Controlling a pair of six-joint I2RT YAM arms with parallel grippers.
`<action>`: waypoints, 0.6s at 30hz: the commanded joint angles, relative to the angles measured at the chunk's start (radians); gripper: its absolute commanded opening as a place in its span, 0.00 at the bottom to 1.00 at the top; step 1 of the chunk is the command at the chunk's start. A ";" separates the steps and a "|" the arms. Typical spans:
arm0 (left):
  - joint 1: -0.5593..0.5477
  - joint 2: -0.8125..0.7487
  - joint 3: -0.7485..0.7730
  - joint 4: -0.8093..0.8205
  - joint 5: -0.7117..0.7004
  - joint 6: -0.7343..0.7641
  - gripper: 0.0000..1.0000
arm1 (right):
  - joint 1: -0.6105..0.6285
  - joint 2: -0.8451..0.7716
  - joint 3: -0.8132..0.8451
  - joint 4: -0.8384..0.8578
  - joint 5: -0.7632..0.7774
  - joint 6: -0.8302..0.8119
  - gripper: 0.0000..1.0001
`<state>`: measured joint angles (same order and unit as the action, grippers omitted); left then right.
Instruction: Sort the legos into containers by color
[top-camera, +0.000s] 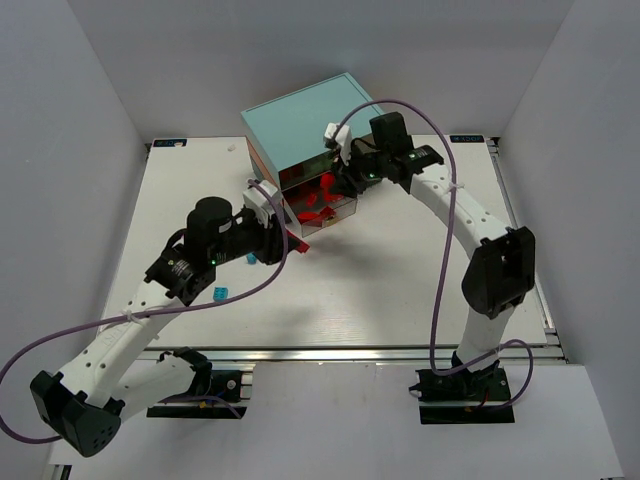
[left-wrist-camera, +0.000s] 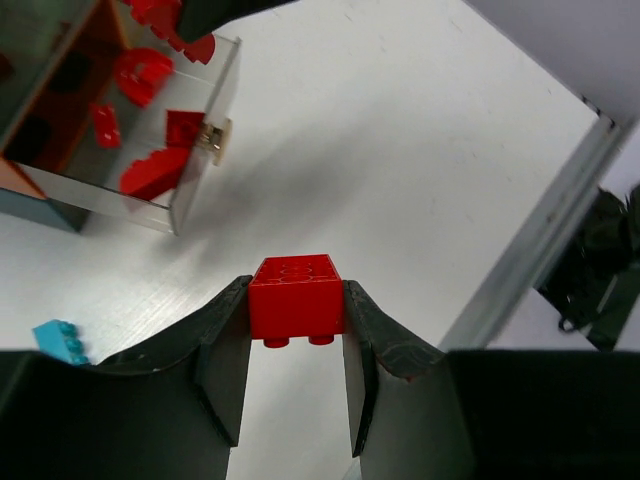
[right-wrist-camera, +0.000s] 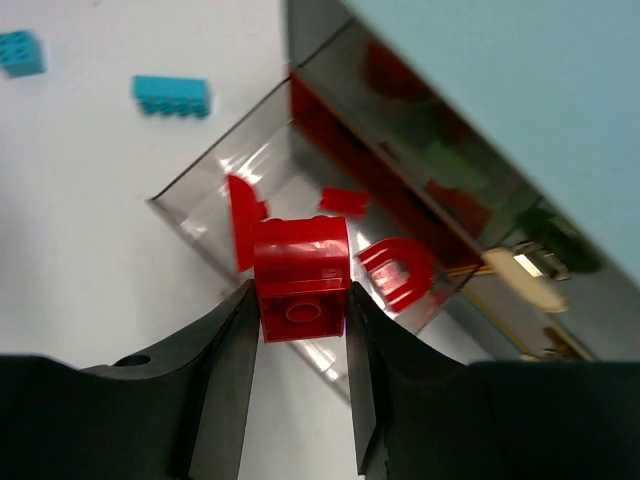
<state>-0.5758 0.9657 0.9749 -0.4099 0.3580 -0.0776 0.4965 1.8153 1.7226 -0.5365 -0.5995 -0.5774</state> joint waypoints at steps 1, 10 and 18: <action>0.004 -0.051 0.011 0.103 -0.120 -0.067 0.00 | 0.010 0.048 0.089 0.153 0.113 0.096 0.06; 0.004 -0.016 0.015 0.209 -0.204 -0.110 0.00 | 0.028 0.151 0.103 0.168 0.150 0.111 0.45; 0.004 0.117 0.054 0.332 -0.283 -0.106 0.00 | 0.019 0.118 0.120 0.152 0.127 0.140 0.67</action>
<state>-0.5758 1.0534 0.9840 -0.1558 0.1310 -0.1814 0.5201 1.9850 1.7859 -0.4141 -0.4625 -0.4667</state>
